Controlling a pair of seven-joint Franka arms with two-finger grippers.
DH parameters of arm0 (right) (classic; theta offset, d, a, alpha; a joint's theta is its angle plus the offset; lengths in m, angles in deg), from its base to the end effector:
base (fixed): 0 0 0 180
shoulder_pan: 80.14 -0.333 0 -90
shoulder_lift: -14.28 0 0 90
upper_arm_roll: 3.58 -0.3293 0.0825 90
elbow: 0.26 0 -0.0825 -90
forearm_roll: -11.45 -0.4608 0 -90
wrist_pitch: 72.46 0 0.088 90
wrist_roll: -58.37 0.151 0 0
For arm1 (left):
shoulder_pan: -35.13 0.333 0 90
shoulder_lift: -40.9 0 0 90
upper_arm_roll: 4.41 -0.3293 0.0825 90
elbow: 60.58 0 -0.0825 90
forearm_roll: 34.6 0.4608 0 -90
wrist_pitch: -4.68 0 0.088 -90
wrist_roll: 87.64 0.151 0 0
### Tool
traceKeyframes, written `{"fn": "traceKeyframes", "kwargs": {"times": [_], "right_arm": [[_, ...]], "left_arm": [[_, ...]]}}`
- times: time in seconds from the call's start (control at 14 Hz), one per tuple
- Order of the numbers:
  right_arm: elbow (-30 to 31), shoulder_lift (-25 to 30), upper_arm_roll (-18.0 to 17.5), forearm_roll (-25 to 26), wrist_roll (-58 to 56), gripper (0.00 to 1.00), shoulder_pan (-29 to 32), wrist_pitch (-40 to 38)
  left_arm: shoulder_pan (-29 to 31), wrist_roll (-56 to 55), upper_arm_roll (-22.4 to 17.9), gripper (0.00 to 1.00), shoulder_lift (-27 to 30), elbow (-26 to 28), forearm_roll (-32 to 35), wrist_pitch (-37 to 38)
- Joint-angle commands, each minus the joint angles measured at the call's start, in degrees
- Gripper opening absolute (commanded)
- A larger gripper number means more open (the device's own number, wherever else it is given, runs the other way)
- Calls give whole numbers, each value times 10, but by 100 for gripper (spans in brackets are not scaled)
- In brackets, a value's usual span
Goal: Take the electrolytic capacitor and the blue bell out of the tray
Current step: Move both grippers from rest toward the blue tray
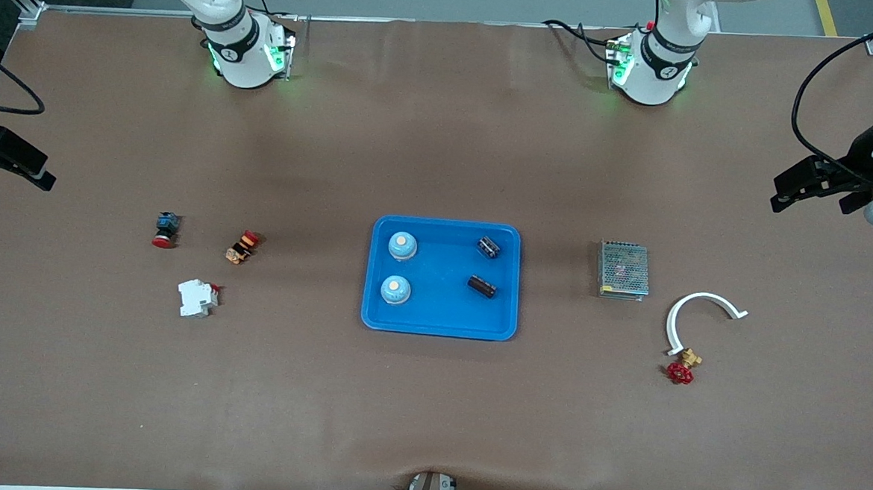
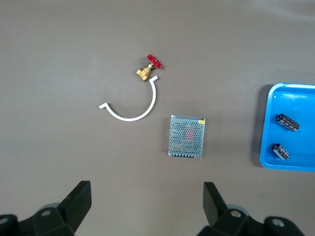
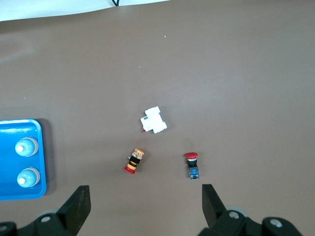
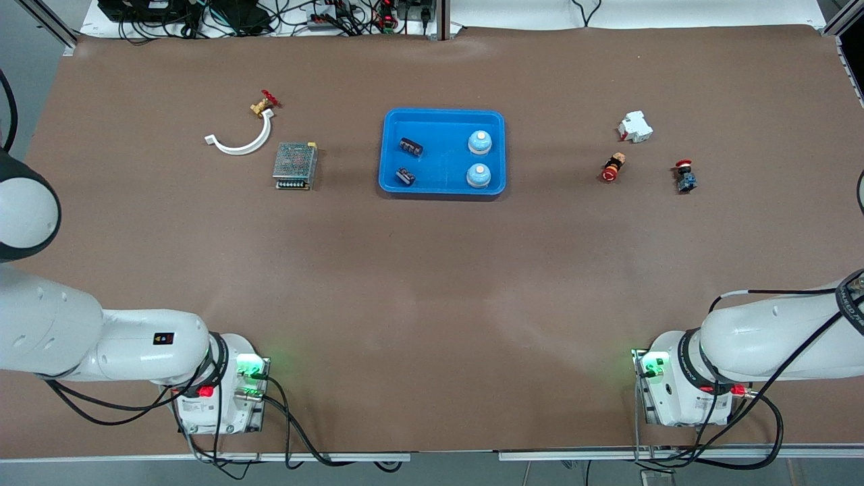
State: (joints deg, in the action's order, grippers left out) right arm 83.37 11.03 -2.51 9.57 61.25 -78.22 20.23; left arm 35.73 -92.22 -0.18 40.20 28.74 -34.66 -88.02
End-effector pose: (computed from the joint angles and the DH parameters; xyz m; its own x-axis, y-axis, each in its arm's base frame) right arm 0.6589 -0.0293 0.6233 0.9897 -0.1034 0.0995 -0.1002 -0.9943 -0.0367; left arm 0.6410 -0.0406 0.5969 0.9988 0.0167 0.0465 0.0165 -0.9998 0.0057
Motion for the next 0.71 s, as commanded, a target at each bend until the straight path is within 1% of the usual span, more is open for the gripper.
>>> {"fn": "traceKeyframes", "kwargs": {"times": [0.0,0.14,0.29,0.36,0.5,0.64], "right_arm": [[-7,2,-5,7,-14,100,5,3],[-6,3,-5,8,-18,100,4,5],[-6,3,-5,8,-18,100,4,5],[-6,3,-5,8,-18,100,4,5],[-6,3,-5,9,-18,100,5,5],[-6,3,-5,9,-18,100,5,5]], "left_arm": [[3,5,2,100,-3,-8,-8,-3],[-1,-3,2,100,-4,-16,-9,-3],[-4,-17,2,100,-23,-34,-9,-3],[-5,-40,2,100,-39,-47,-8,-2],[-31,-96,4,100,-59,-51,0,-7],[-38,-136,7,100,-72,-51,-6,-40]]}}
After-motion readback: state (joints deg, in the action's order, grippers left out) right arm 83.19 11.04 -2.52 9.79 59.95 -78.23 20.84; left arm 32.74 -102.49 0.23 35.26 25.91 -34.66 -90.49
